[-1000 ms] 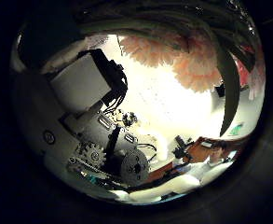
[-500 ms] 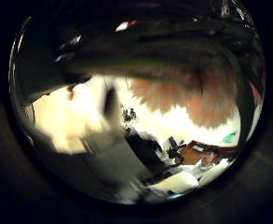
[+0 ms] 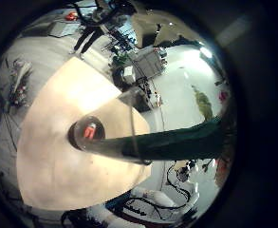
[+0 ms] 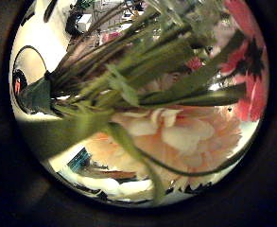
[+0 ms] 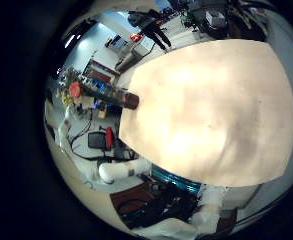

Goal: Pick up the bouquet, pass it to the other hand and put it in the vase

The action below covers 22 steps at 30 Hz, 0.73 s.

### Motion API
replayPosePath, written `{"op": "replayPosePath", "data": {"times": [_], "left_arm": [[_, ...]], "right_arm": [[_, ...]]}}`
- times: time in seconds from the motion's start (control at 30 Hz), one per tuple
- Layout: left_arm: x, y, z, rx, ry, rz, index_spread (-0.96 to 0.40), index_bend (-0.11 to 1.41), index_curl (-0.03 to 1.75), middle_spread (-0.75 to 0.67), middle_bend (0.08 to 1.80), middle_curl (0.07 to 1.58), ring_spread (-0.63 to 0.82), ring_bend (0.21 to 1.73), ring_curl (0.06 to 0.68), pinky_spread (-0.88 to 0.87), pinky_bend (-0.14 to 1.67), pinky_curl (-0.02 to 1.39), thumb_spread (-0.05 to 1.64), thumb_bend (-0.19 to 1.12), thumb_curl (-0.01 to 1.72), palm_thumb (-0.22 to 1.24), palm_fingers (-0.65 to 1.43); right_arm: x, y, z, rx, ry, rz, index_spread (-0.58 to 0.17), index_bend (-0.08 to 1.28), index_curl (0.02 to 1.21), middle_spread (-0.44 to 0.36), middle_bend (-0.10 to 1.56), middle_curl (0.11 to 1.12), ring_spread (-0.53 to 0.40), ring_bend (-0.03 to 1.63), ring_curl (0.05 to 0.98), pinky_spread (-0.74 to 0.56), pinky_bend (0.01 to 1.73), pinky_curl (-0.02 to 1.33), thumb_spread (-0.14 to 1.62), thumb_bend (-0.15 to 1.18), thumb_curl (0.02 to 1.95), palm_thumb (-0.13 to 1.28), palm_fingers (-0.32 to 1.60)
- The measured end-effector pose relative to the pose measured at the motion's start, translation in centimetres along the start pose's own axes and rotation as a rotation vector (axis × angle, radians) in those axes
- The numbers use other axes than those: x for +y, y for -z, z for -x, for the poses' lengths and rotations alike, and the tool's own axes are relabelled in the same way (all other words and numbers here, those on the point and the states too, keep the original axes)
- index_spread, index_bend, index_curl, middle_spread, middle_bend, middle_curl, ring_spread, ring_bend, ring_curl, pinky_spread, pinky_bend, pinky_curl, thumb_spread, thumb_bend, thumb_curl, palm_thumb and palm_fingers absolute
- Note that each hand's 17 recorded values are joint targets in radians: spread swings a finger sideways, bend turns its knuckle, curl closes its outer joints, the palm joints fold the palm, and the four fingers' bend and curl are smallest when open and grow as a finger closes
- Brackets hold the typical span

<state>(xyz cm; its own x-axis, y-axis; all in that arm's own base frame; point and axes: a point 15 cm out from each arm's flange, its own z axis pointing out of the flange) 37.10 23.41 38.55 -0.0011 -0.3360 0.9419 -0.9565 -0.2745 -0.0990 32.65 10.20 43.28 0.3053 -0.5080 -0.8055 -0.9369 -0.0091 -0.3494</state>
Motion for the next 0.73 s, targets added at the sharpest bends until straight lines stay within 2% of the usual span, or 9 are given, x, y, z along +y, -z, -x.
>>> {"op": "replayPosePath", "data": {"times": [0.17, 0.3, 0.47, 0.63, 0.73], "left_arm": [[2.4, 0.8, 2.8, -0.106, 0.106, 0.092, 0.02, 0.12, 0.26, 0.58, 0.17, 0.23, 0.69, 0.49, 0.149, 0.63, 0.16, 0.37, 0.84, -0.03, 0.36, 0.04, -0.19], [3.7, 1.0, 3.5, -0.189, 0.156, 0.143, 0.01, 0.13, 0.24, 0.58, 0.17, 0.22, 0.7, 0.47, 0.149, 0.64, 0.17, 0.33, 0.84, -0.03, 0.35, 0.06, -0.17], [4.7, 0.5, 1.4, -0.291, 0.151, 0.174, -0.01, 0.14, 0.23, 0.59, 0.16, 0.21, 0.72, 0.44, 0.148, 0.64, 0.17, 0.3, 0.86, -0.03, 0.34, 0.07, -0.16], [7.0, -0.6, -1.0, -0.341, 0.162, 0.158, -0.01, 0.14, 0.23, 0.59, 0.16, 0.19, 0.72, 0.42, 0.148, 0.64, 0.17, 0.27, 0.87, -0.03, 0.33, 0.08, -0.15], [9.1, -1.1, -2.3, -0.378, 0.149, 0.147, 0.0, 0.14, 0.23, 0.59, 0.16, 0.19, 0.72, 0.41, 0.151, 0.64, 0.18, 0.27, 0.87, -0.03, 0.33, 0.08, -0.14]], "right_arm": [[0.8, 0.1, 1.0, 0.008, 0.032, 0.013, -0.451, 0.22, 0.4, -0.128, 0.32, 0.34, -0.133, 0.69, 0.107, 0.46, 0.56, 0.19, 0.92, -0.03, 0.55, 0.77, 0.56], [1.8, -0.2, 1.2, -0.001, 0.048, 0.027, -0.453, 0.22, 0.41, -0.133, 0.32, 0.35, -0.142, 0.69, 0.102, 0.46, 0.55, 0.17, 0.92, -0.03, 0.56, 0.77, 0.58], [3.5, -1.0, -0.8, -0.007, 0.053, 0.046, -0.458, 0.22, 0.41, -0.144, 0.33, 0.35, -0.155, 0.69, 0.099, 0.46, 0.54, 0.15, 0.91, -0.02, 0.56, 0.78, 0.6], [4.8, -1.8, -2.5, -0.03, 0.065, 0.058, -0.462, 0.21, 0.42, -0.153, 0.32, 0.35, -0.163, 0.68, 0.095, 0.46, 0.55, 0.13, 0.91, -0.02, 0.56, 0.78, 0.61], [6.0, -2.2, -2.9, -0.055, 0.057, 0.073, -0.465, 0.21, 0.42, -0.156, 0.32, 0.35, -0.167, 0.68, 0.092, 0.46, 0.55, 0.12, 0.91, -0.03, 0.56, 0.79, 0.62]]}}
